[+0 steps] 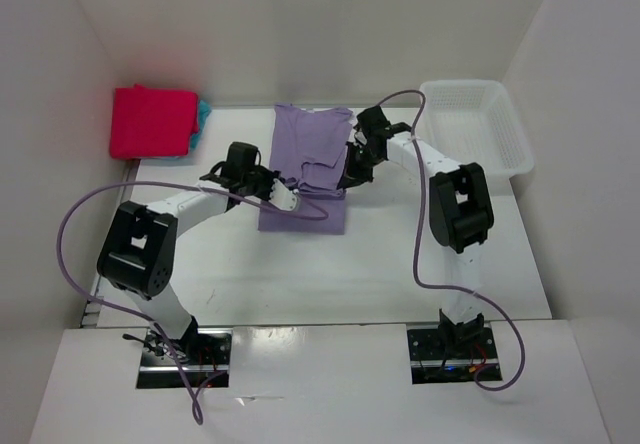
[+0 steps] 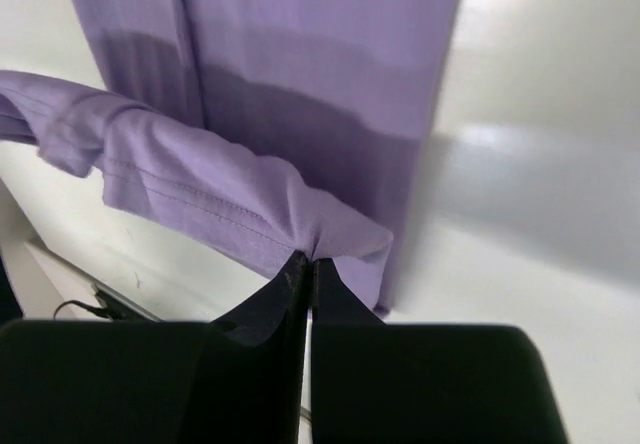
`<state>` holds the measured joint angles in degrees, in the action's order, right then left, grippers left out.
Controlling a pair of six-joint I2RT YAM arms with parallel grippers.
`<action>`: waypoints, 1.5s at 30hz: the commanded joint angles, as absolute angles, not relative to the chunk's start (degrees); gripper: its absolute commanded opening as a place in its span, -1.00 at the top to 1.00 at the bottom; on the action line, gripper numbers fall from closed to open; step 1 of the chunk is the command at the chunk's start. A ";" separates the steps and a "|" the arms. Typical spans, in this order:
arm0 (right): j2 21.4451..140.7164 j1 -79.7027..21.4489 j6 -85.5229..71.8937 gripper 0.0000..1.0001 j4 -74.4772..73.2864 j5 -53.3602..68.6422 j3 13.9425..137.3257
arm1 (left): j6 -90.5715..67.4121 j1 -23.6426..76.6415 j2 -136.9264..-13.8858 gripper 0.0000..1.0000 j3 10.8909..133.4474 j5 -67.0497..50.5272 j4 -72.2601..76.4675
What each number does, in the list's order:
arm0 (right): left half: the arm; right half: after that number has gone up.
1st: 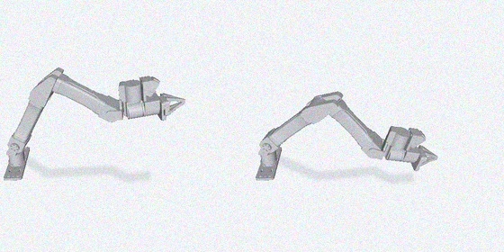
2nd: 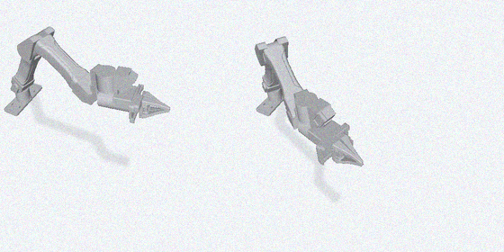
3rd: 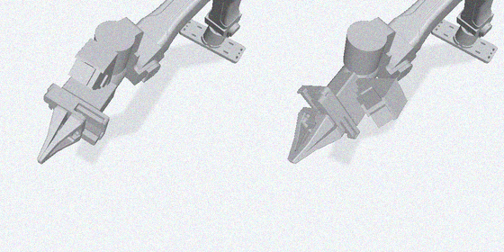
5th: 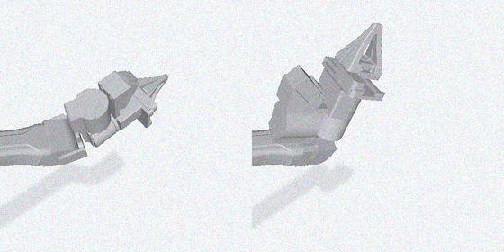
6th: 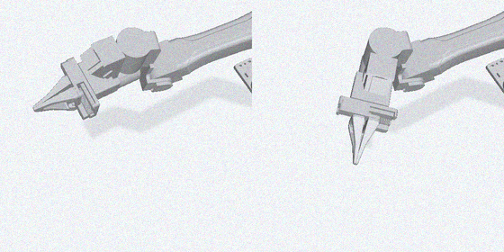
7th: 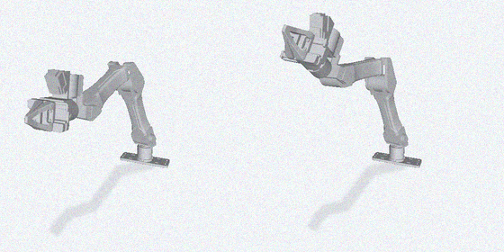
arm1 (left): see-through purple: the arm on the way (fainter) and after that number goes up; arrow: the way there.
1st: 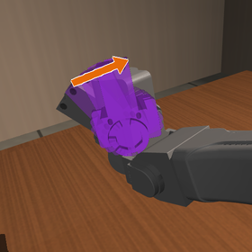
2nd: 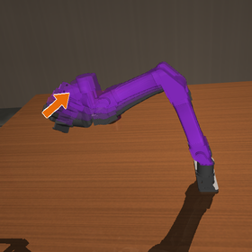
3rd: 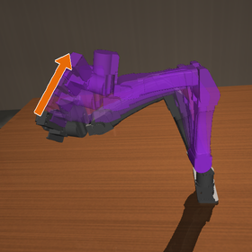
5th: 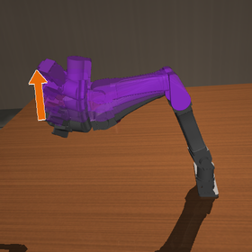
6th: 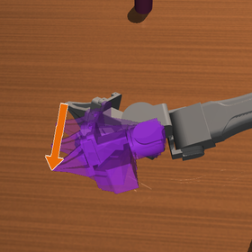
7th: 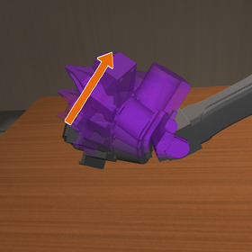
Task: Fold and stack the t-shirts
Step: Fold the folded rectangular tshirt in 1/3 of the way
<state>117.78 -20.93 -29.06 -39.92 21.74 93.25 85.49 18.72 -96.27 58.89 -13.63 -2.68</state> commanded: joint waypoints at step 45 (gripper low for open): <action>124.99 -26.54 -25.04 0.08 -39.74 11.61 105.77 | 85.15 15.63 -83.87 -0.73 54.53 -11.33 -24.15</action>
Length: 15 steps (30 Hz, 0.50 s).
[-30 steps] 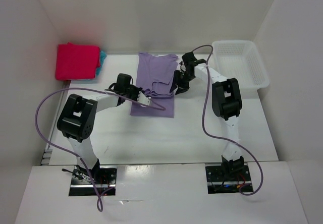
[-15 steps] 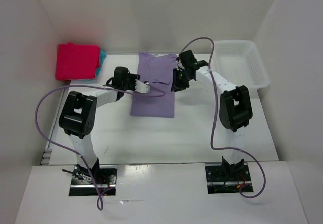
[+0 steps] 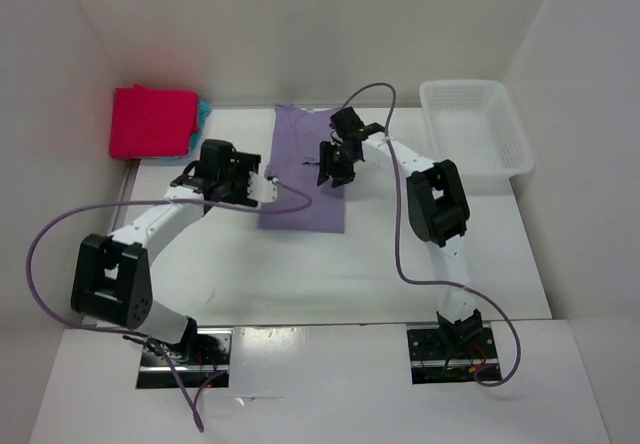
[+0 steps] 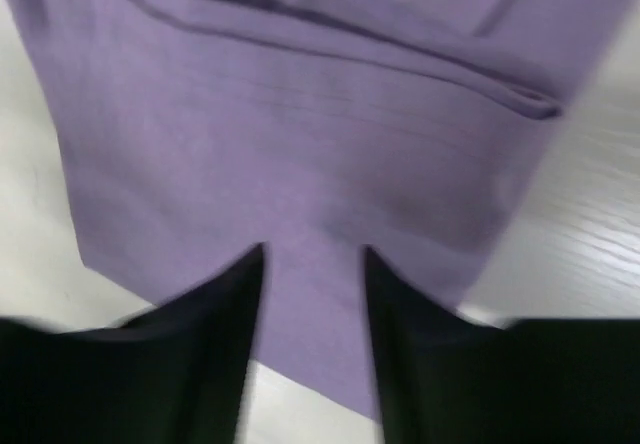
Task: Fold and stack the t-shirts
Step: Fold the folded rectangular tshirt in 1/3 of the way
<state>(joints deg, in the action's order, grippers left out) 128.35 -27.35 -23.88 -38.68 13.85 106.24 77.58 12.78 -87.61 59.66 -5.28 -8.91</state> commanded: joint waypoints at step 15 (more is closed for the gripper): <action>106.00 -27.16 -32.87 -0.34 -30.50 13.54 72.87 | 87.63 19.25 -89.64 -0.70 46.58 -12.92 -15.21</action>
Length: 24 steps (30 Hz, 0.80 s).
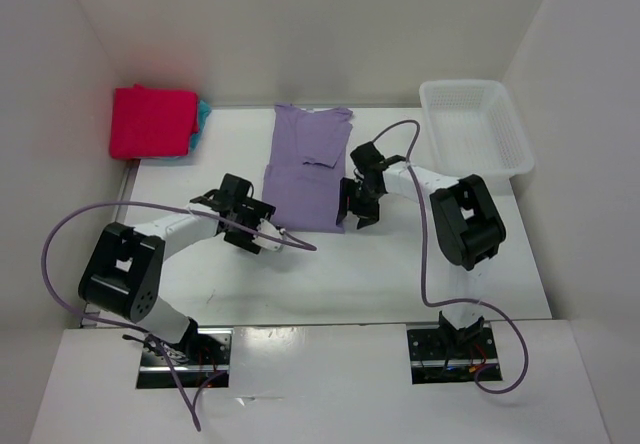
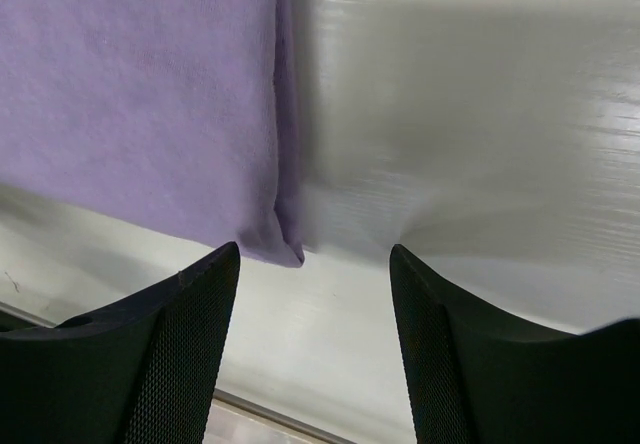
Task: Fold and stack the t-shirts
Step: Fold the folded rectangular tshirt in 1/3 of the way, then grab one side of the 2/3 rectangular tshirt with both arms
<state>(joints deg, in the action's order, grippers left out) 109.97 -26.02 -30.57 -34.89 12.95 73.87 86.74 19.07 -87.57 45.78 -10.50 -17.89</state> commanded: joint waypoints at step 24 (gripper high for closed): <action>114.25 -27.69 -37.09 0.05 -27.07 19.25 69.96 | 86.75 22.32 -95.27 0.69 49.04 -13.45 -11.78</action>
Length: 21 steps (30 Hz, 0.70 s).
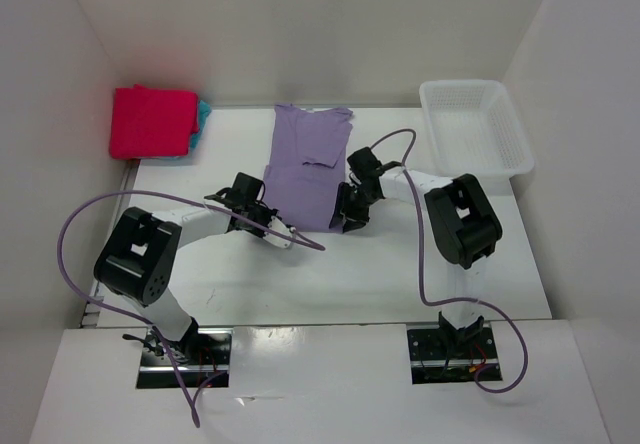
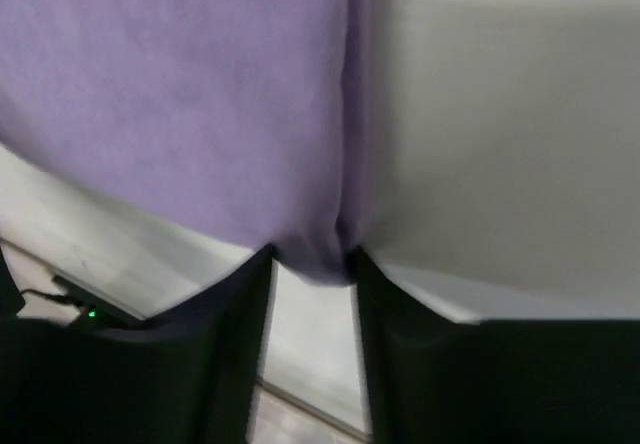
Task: Fold and stack the t-shirts
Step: Grab one side of the 2/3 rectangular tshirt with both arms
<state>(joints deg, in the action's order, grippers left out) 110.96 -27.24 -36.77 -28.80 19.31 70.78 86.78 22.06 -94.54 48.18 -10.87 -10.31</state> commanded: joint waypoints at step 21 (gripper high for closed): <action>114.26 -27.69 -36.04 0.98 -27.59 19.78 69.43 | 97.73 23.38 -95.36 -0.50 50.63 -11.51 -29.70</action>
<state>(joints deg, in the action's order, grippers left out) 112.95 -27.22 -37.74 -27.55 21.91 70.76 94.65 22.76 -94.13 51.59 -10.94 -18.63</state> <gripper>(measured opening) 0.084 0.744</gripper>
